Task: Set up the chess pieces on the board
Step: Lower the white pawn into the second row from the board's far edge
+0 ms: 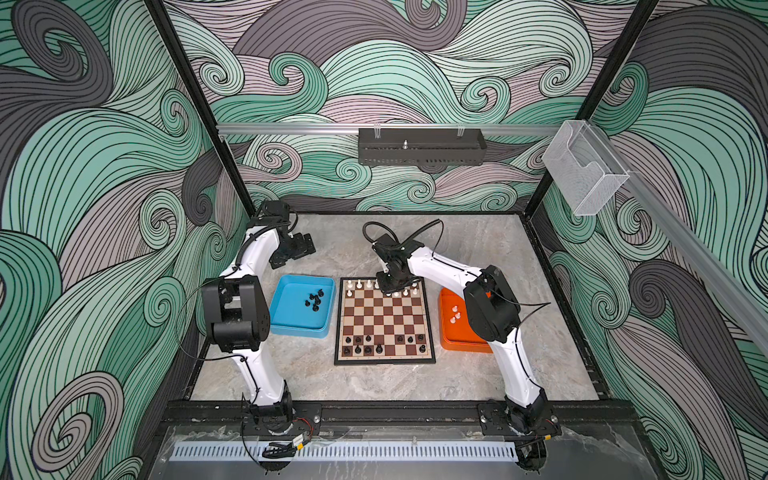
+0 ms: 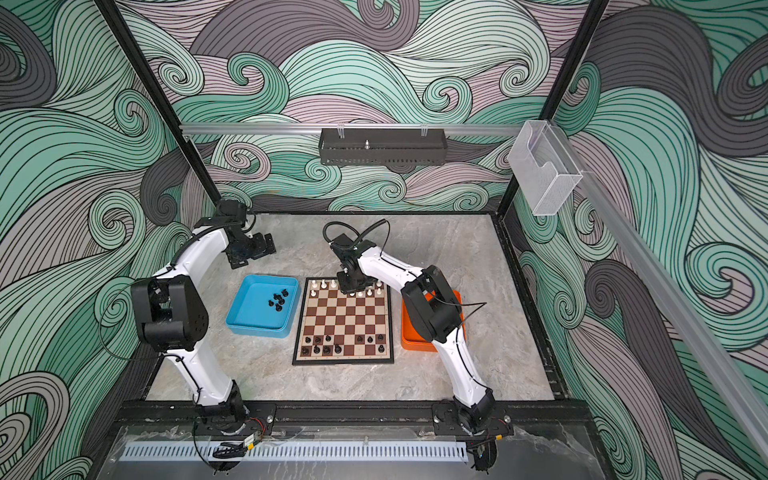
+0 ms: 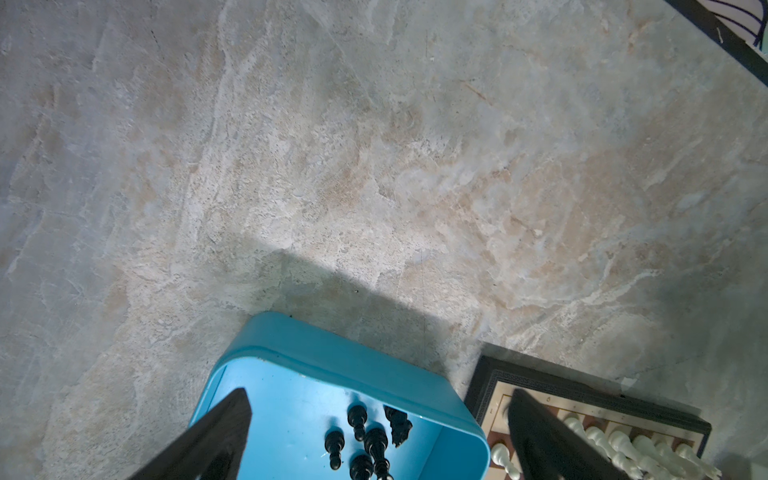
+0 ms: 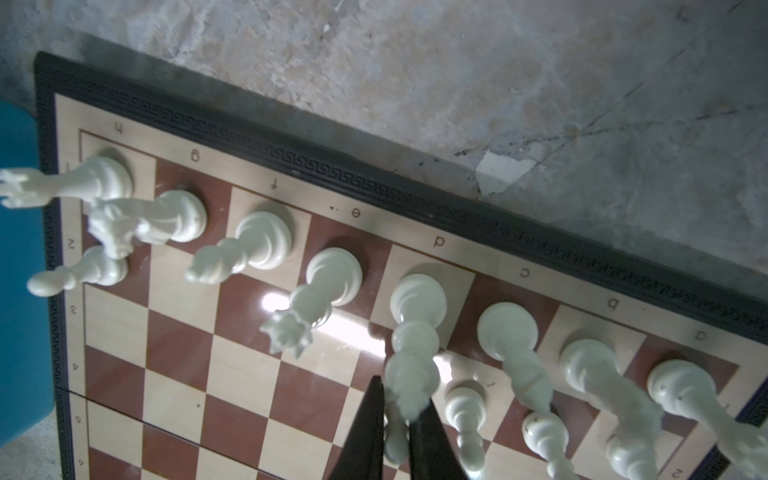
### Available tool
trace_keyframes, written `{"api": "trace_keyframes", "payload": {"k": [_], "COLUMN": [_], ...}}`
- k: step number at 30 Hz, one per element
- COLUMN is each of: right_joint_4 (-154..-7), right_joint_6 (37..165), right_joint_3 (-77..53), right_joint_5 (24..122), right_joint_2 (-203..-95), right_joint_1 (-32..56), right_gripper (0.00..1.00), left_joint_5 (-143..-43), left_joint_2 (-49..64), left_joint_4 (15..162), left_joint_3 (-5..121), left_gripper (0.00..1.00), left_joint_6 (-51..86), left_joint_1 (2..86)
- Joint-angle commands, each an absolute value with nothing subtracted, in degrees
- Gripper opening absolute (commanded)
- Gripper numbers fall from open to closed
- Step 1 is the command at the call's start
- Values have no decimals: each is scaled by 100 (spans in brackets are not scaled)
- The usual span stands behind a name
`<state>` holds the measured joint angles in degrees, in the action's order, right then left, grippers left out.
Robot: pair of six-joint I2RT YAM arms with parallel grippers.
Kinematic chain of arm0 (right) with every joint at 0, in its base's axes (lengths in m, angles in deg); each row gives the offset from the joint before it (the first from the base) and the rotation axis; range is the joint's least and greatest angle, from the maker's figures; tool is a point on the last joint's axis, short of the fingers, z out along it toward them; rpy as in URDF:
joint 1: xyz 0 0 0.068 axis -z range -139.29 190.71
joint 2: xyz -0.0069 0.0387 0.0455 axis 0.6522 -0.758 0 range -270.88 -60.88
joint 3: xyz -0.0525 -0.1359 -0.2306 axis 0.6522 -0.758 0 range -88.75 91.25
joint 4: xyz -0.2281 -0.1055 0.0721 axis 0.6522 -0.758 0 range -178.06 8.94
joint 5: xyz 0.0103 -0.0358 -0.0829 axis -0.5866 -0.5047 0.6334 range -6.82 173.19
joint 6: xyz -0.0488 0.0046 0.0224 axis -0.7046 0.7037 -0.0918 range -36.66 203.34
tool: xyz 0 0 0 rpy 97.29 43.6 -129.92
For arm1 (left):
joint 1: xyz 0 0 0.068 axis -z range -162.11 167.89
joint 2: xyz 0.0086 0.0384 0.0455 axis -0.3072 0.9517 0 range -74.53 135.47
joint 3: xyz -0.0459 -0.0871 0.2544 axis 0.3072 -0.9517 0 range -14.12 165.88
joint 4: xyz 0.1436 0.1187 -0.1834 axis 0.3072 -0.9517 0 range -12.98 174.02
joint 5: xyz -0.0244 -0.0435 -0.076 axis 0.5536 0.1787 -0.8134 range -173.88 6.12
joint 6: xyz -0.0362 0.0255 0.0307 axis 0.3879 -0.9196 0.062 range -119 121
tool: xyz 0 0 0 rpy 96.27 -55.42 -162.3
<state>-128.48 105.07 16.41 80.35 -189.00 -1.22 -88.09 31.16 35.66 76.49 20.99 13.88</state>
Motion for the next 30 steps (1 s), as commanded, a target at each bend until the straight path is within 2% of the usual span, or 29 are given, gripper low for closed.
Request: {"api": "trace_keyframes", "payload": {"k": [1, 30], "right_joint_4": [-12908, -12905], "right_joint_6": [10575, 10574], "right_joint_3": [1778, 1821], "right_joint_5": [8039, 7997], "right_joint_2": [-18989, -19168], "right_joint_1": [-158, -157], "right_gripper": [14, 17], "left_joint_5": [-8863, -8916], "left_joint_2": [3242, 3270], "left_joint_4": [3477, 3472], "left_joint_3": [7714, 7711], "left_gripper": [99, 99], "left_joint_6": [2147, 2148], "left_joint_1": [1342, 1331]}}
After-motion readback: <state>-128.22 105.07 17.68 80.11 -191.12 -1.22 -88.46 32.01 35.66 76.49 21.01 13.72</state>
